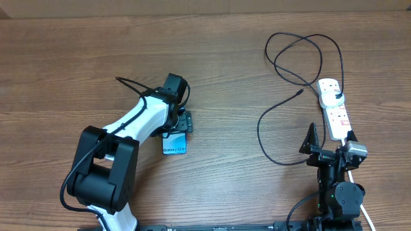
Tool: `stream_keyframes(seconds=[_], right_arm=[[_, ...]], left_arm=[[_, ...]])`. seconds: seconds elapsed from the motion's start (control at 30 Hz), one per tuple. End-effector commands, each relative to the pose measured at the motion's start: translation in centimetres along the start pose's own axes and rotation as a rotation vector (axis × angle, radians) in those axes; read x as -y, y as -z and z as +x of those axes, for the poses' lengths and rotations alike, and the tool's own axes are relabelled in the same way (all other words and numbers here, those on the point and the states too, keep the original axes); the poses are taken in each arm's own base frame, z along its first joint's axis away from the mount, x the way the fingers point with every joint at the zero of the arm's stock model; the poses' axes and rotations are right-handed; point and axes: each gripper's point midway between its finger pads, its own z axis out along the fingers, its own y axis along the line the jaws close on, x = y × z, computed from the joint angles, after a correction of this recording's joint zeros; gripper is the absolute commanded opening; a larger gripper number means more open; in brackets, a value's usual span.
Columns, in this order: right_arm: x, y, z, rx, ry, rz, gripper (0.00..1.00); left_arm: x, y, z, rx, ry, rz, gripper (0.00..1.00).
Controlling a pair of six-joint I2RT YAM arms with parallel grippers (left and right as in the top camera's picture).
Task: Plug charger to phone and switch on socket
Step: 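Close the left gripper on the phone's top end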
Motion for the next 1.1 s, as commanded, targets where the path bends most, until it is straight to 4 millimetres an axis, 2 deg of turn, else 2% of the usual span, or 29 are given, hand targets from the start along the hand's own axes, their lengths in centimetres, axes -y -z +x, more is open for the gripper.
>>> stream_keyframes(seconds=[0.0, 0.3, 0.43, 0.8, 1.07], right_arm=[[0.2, 0.0, 0.1, 0.009, -0.004, 0.008, 1.00], [0.2, 0.0, 0.1, 0.009, -0.004, 0.008, 1.00], [0.2, 0.0, 0.1, 0.009, -0.004, 0.007, 1.00], [0.2, 0.0, 0.1, 0.009, -0.004, 0.008, 1.00], [0.2, 0.0, 0.1, 0.009, -0.004, 0.007, 1.00]], left_arm=[[-2.2, -5.0, 5.1, -0.192, -0.011, -0.086, 1.00], [-2.3, -4.9, 5.3, -0.201, -0.070, -0.083, 0.98], [-2.3, -4.9, 5.3, -0.201, -0.070, -0.083, 0.81], [-2.2, -4.9, 5.2, -0.200, -0.069, -0.077, 0.66], [-0.7, -4.6, 5.1, -0.215, -0.094, 0.001, 0.56]])
